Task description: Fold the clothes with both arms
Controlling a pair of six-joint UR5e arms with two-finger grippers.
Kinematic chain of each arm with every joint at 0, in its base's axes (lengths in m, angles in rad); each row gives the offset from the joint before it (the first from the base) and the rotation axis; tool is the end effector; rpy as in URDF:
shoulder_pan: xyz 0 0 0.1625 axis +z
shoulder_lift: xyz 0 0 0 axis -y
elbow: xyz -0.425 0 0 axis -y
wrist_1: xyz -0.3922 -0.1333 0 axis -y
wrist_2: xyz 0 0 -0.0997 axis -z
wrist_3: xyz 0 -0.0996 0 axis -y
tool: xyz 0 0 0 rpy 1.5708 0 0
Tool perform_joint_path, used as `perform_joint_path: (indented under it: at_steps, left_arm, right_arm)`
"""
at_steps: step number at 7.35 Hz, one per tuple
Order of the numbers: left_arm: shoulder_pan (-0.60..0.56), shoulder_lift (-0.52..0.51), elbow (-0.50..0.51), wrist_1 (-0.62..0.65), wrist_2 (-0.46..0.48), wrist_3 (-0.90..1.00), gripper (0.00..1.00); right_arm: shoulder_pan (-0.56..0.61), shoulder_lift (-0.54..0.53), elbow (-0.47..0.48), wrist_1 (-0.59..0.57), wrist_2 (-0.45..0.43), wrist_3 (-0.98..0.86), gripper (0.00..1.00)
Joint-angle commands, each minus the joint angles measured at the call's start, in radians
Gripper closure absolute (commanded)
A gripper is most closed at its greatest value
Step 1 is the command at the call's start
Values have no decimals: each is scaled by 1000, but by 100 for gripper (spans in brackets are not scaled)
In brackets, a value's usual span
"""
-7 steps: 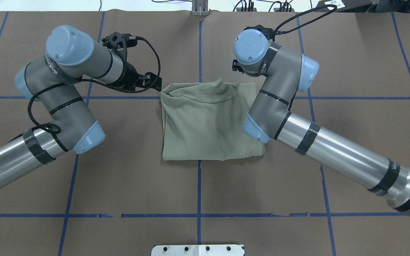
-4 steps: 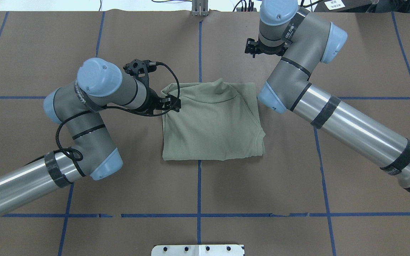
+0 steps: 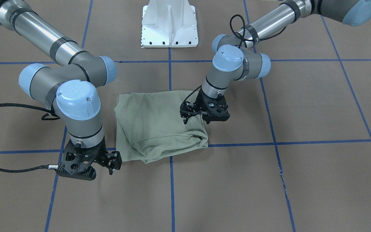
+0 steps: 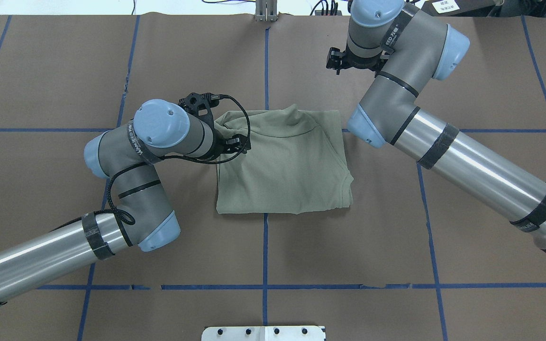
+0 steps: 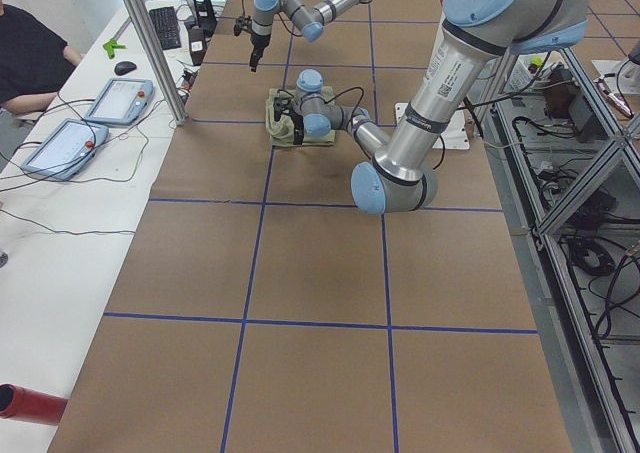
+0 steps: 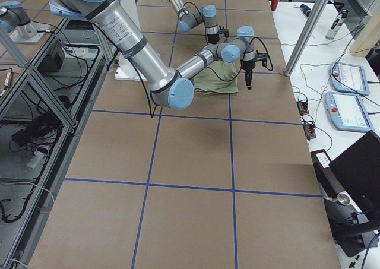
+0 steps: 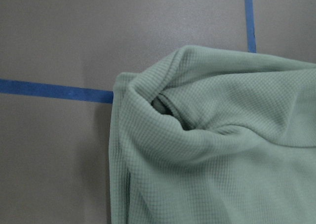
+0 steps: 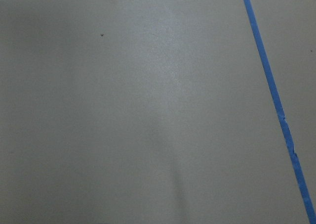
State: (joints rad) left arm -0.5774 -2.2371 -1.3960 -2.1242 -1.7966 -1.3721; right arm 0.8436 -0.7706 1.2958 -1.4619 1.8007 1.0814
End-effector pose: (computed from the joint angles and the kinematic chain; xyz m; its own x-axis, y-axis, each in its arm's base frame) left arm 0.5615 -0.4983 0.2740 0.4853 -0.0866 -0.8700 0.2794 0.9582 0.0605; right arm -0.4373 -0.6577 0.2810 0.7724 0.1795 0.6092 -0.3110 0.9432 0.1165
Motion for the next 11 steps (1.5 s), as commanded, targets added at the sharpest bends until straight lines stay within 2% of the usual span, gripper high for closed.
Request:
perform_joint_path:
  at_steps: [1, 4, 5, 7, 8, 9, 10, 11]
  left_arm:
    - [-22, -10, 41, 6, 64, -37, 0]
    - [-64, -96, 188, 4, 126, -62, 0]
    - [-88, -96, 201, 4, 144, -61, 0]
    - [-142, -98, 196, 3, 123, -30, 0]
    - [-178, -95, 169, 6, 17, 54, 0]
    - [-232, -51, 102, 7, -85, 130, 0]
    - [-270, 36, 7, 12, -160, 243, 0]
    - [-339, 101, -85, 74, -249, 400, 0]
  right_arm:
    - [0, -27, 39, 0, 0, 2, 0]
    - [0, -52, 66, 0, 0, 2, 0]
    - [-1, -55, 66, 0, 0, 0, 0]
    - [0, -59, 66, -1, 3, -6, 0]
    - [8, -61, 66, -9, 20, -32, 0]
    - [46, -62, 66, -15, 92, -128, 0]
    - [105, -96, 71, -15, 174, -234, 0]
    - [183, -155, 97, -17, 243, -402, 0]
